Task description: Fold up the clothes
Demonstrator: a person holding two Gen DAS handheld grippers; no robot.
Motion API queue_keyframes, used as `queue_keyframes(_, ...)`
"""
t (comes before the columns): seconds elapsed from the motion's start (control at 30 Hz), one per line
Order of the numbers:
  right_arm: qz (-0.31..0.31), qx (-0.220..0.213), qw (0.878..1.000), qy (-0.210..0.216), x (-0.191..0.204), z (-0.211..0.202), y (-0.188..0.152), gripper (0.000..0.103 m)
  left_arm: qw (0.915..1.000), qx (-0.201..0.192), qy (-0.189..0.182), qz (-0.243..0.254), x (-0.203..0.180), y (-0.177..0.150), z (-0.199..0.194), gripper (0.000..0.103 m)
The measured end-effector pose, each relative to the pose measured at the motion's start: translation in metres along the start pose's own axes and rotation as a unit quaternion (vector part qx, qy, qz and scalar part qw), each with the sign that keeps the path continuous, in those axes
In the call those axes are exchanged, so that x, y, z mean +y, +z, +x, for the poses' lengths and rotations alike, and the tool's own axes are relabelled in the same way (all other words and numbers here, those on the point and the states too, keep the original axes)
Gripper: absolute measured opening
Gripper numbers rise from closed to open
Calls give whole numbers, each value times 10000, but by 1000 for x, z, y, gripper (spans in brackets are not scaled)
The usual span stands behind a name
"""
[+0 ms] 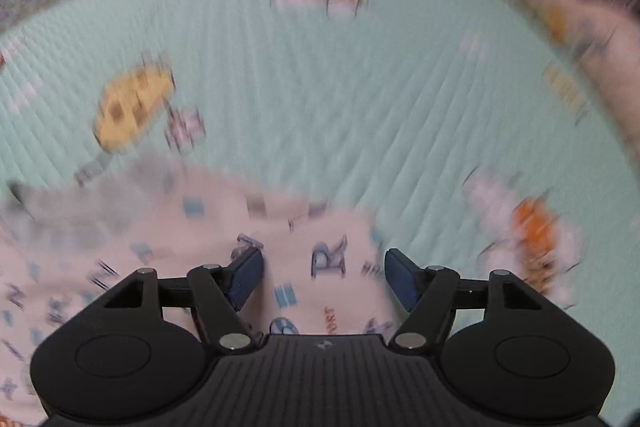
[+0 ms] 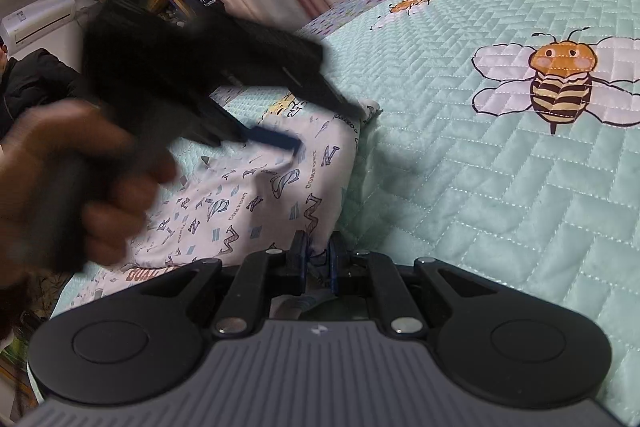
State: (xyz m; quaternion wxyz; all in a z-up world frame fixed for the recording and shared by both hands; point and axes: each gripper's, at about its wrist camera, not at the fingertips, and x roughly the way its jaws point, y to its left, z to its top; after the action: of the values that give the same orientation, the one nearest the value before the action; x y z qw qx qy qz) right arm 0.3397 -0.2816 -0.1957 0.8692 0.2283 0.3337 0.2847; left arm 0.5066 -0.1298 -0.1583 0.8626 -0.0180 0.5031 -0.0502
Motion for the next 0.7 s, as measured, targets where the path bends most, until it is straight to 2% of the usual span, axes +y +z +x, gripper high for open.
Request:
queue_keyframes(0.03, -20, -1, 10000, -12, 1, 0, 0, 11, 9999, -89, 71, 122, -7, 2, 2, 87)
queue_keyframes(0.07, -36, -11, 10000, -12, 1, -1, 0, 11, 9994, -195, 138, 252, -14, 4, 3, 87)
queue_keyframes(0.1, -49, -18, 10000, -14, 2, -1, 0, 11, 9994, -288, 56, 209, -14, 4, -1, 87)
queue_keyframes(0.13, -57, -20, 10000, -19, 2, -2, 0, 11, 9992, -380, -44, 145, -14, 4, -6, 82)
queue_keyframes(0.17, -71, -26, 10000, -25, 3, -2, 0, 11, 9988, -471, -143, 81, -13, 4, -11, 71)
queue_keyframes(0.2, -100, -26, 9999, -40, 4, -3, 0, 11, 9976, -628, -248, -152, -5, 3, -22, 66)
queue_keyframes(0.27, -146, -17, 9998, -102, 6, -4, 0, 11, 9922, -955, -459, -659, 12, 2, -44, 64)
queue_keyframes(0.37, -101, 14, 9997, -238, 6, -9, 0, 11, 9854, -1327, -429, -980, 40, -8, -89, 64)
queue_keyframes(0.43, -47, 3, 9993, -357, 7, -15, 1, 14, 9838, -1471, -303, -981, 58, -29, -123, 69)
queue_keyframes(0.47, -57, -65, 9989, -467, 10, -21, 1, 19, 9833, -1514, -231, -985, 68, -42, -139, 74)
queue_keyframes(0.57, -156, -544, 9960, -687, 22, -42, 7, 25, 9802, -1412, -353, -1344, 109, -92, -174, 84)
queue_keyframes(0.63, -124, -877, 9957, -271, 31, -51, 12, 25, 9771, -1251, -473, -1656, 134, -128, -183, 84)
queue_keyframes(0.7, 15, -853, 9956, 377, 37, -45, 13, 29, 9734, -1069, -555, -1950, 154, -162, -184, 84)
